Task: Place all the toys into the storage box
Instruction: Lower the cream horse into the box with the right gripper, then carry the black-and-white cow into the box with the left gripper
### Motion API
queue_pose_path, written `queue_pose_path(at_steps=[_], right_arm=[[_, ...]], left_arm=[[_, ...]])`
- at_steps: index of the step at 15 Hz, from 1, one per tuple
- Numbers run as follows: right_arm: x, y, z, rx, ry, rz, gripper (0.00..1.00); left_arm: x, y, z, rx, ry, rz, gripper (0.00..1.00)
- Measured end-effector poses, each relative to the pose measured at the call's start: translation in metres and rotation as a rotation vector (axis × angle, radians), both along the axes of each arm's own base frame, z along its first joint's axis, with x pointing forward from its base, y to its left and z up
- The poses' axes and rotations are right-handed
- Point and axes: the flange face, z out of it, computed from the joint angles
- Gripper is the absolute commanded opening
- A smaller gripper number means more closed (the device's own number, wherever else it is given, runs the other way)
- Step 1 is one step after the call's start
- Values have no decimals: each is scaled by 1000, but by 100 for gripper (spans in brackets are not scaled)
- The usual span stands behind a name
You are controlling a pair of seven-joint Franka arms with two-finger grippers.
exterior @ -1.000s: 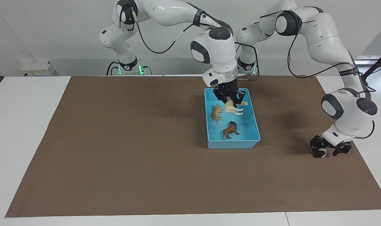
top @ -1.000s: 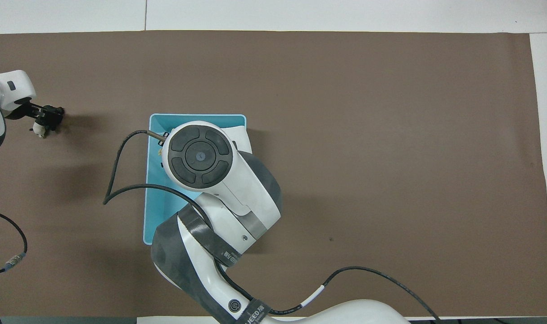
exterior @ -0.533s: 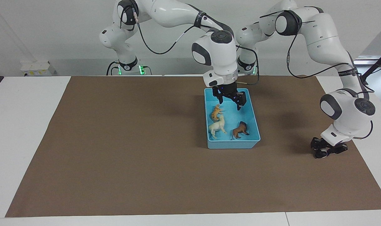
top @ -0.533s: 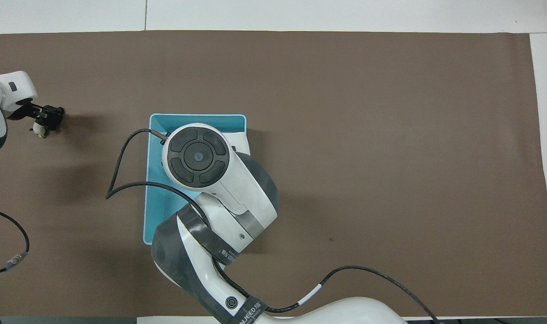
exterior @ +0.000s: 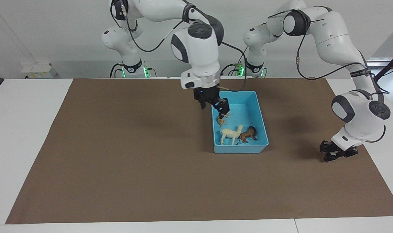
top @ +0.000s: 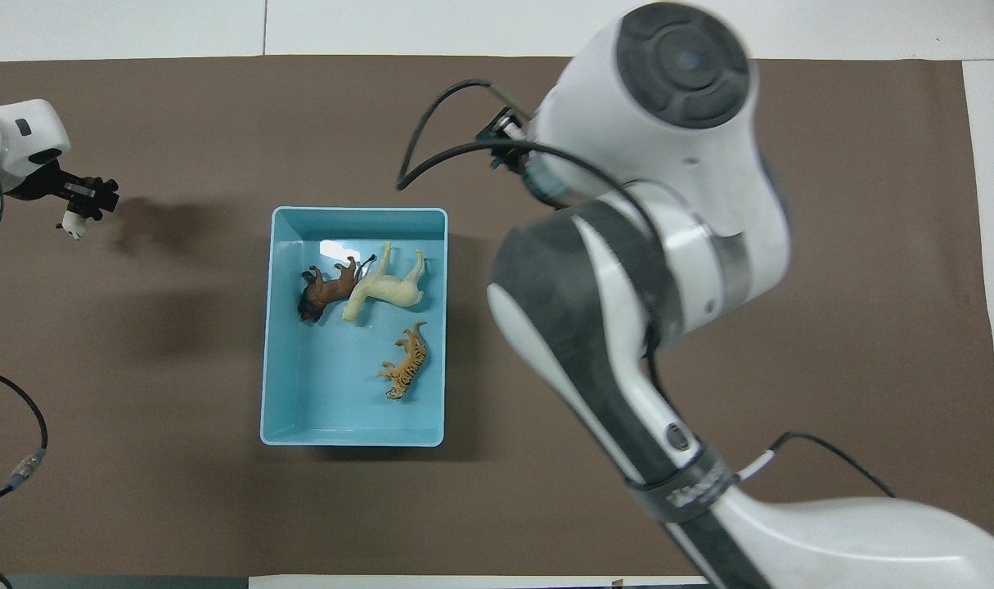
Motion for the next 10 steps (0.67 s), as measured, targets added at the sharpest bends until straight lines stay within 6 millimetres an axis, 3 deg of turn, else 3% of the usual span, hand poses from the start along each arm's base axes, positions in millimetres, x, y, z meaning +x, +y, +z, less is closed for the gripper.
queue_pose_path(at_steps=[2, 5, 8, 10], right_arm=[[20, -61, 1, -18, -8, 36, 100], [42, -147, -15, -58, -13, 183, 100], [51, -234, -32, -96, -13, 383, 100], [50, -295, -38, -111, -17, 505, 100]], left_arm=[[5, -32, 26, -1, -4, 56, 0], [3, -96, 80, -11, -63, 216, 0], [-24, -183, 140, -25, -76, 408, 0], [-46, -243, 160, -27, -68, 469, 0]])
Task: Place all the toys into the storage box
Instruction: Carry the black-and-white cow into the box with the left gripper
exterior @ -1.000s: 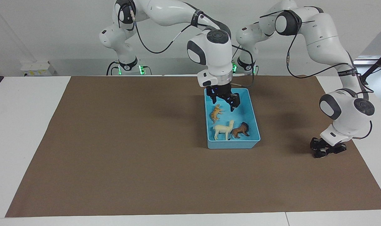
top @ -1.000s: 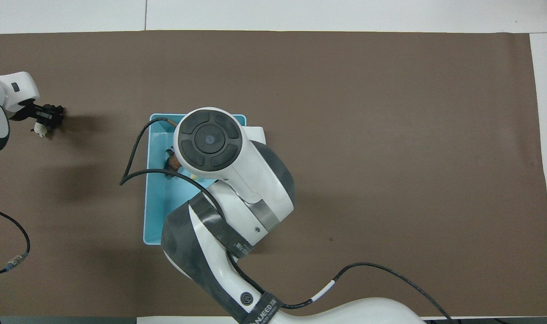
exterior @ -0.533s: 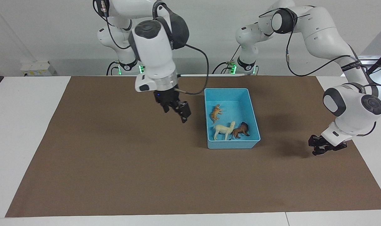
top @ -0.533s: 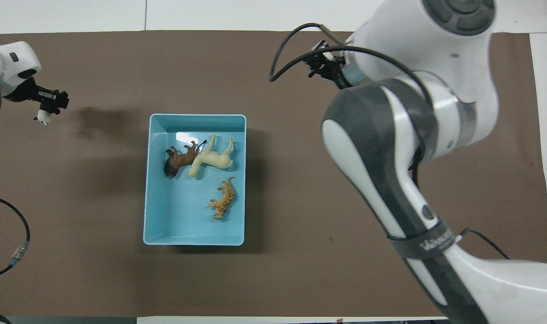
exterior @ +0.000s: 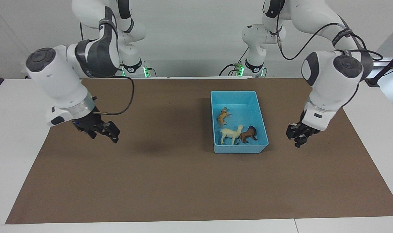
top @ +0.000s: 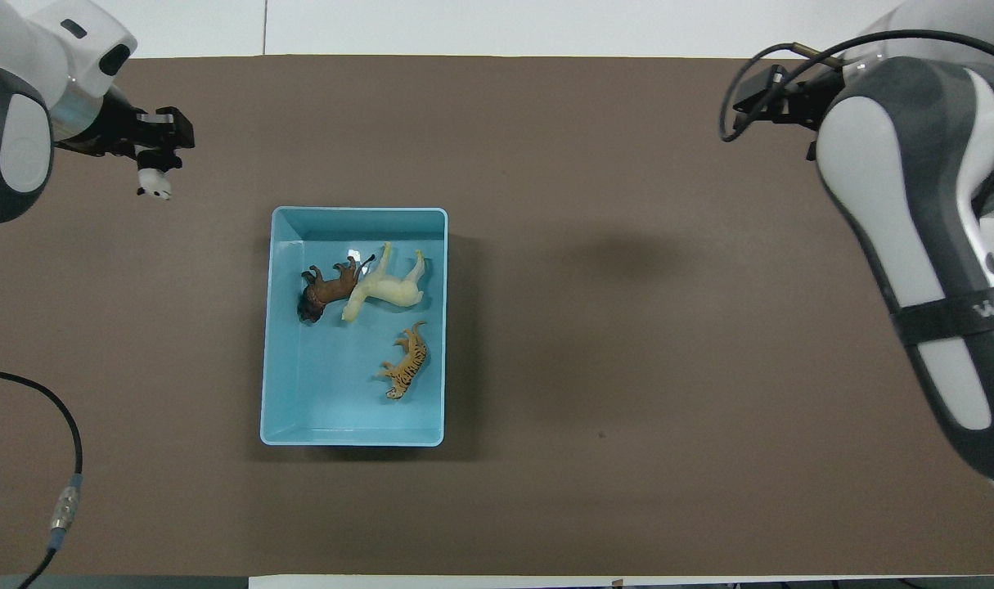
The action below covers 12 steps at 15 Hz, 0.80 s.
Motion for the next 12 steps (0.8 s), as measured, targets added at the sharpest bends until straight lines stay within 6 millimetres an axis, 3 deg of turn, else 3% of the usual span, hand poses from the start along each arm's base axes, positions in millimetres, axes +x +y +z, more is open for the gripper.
queue_pose_path(at_steps=[3, 4, 5, 6, 8, 12], right_arm=[[-9, -70, 3, -9, -1, 100, 100], [-13, -83, 8, -11, -1, 102, 100], [-18, -91, 15, -20, 2, 104, 100], [-25, -95, 24, -42, 16, 108, 100], [-46, -95, 47, -74, 70, 124, 100], [-93, -91, 90, -49, 158, 189, 100]], left_arm=[[-34, -70, -9, 12, 53, 36, 0], [-46, -87, -19, 21, 73, 41, 24], [-57, -100, -28, 30, 91, 39, 92], [-66, -109, -37, 37, 102, 35, 100], [-77, -114, -45, 44, 112, 24, 100], [-80, -106, -43, 46, 108, 34, 100]])
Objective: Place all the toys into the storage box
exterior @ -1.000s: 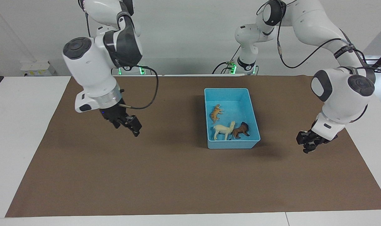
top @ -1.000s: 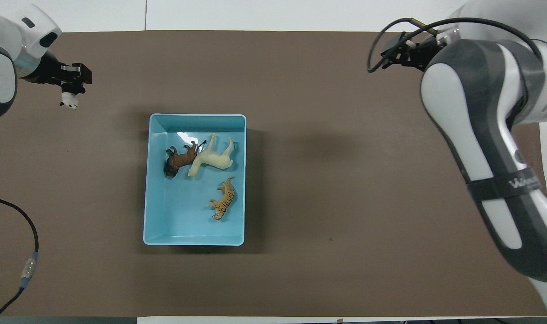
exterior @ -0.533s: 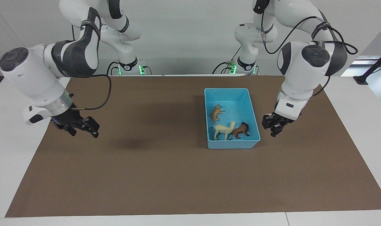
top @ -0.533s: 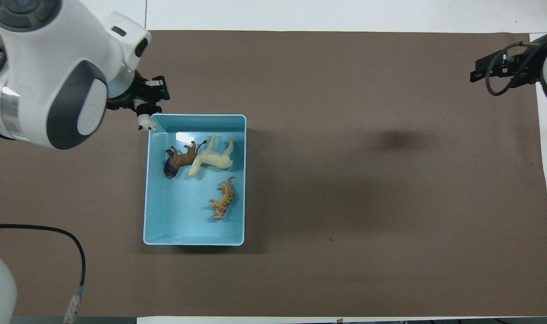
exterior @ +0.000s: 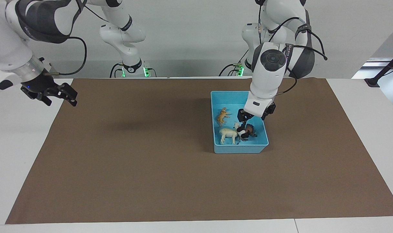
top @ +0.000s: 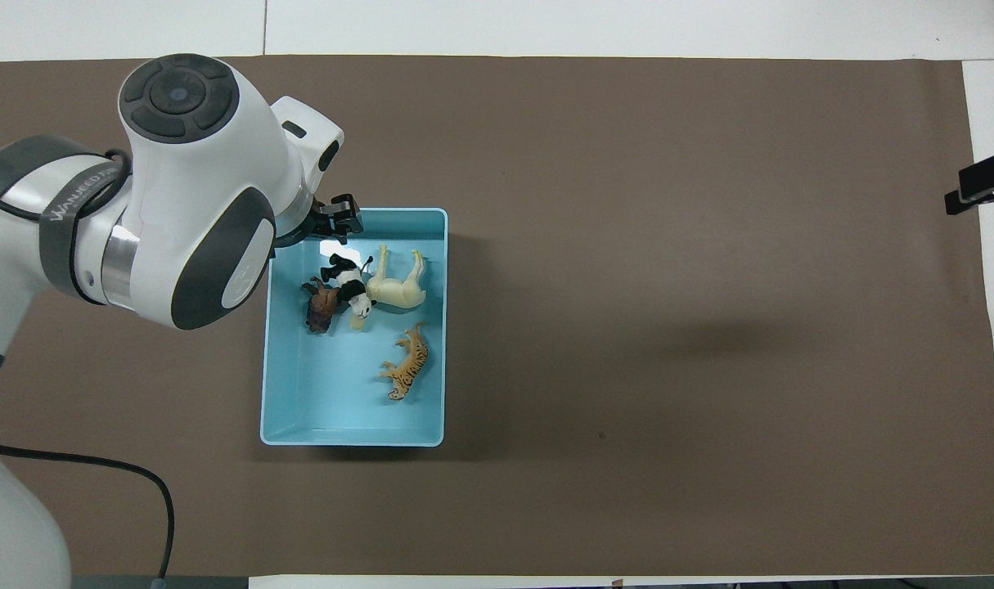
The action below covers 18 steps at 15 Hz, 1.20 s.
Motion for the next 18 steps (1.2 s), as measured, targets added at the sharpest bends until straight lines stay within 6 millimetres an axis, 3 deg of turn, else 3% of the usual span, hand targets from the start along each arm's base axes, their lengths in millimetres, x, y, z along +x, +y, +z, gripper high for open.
queue_pose_path(at_steps=[4, 8, 12, 15, 18], right_arm=[[-32, -17, 18, 29, -4, 88, 100], [-70, -32, 39, -15, -15, 81, 100], [-77, -6, 54, -115, -24, 144, 100], [-78, -3, 67, -118, -42, 146, 100], [-85, -15, 66, -98, -21, 100, 100]], left_arm=[[11, 26, 7, -9, -20, -14, 100], [29, 97, 43, -22, -70, -99, 100], [21, 166, 85, -13, -86, -214, 100], [-2, 177, 105, -6, -51, -242, 100], [-16, 178, 103, -4, 7, -243, 100]])
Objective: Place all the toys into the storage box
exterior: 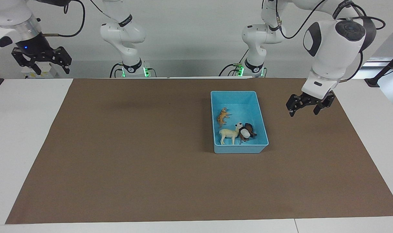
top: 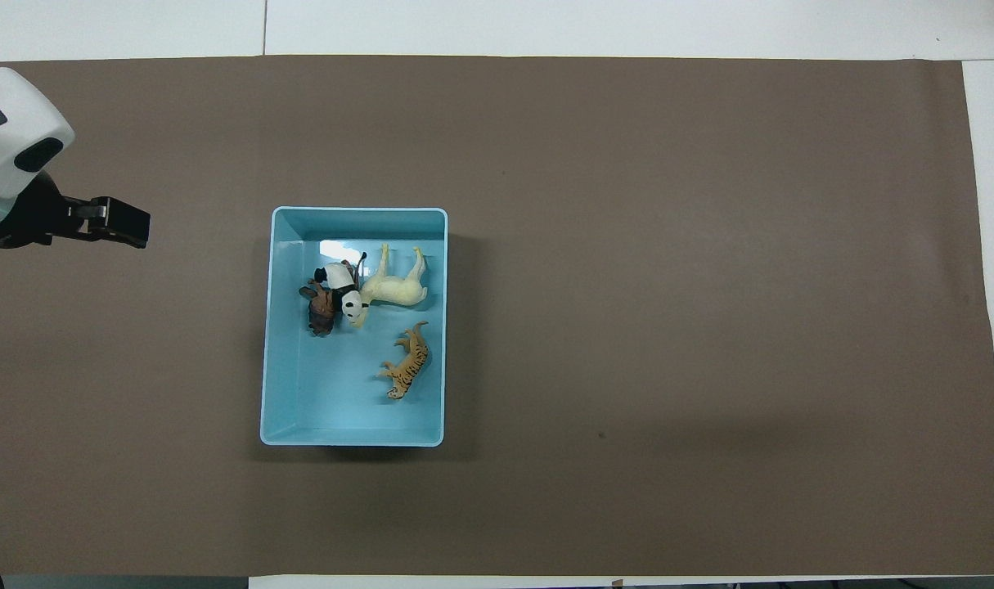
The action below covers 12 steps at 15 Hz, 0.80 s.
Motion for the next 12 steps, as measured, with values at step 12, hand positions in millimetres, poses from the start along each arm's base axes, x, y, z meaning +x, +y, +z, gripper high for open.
queue_pose_path(at_steps=[12], right_arm=[[-10, -6, -12, 12, 17, -38, 100]], left_arm=[[-23, 29, 1, -18, 25, 8, 100]])
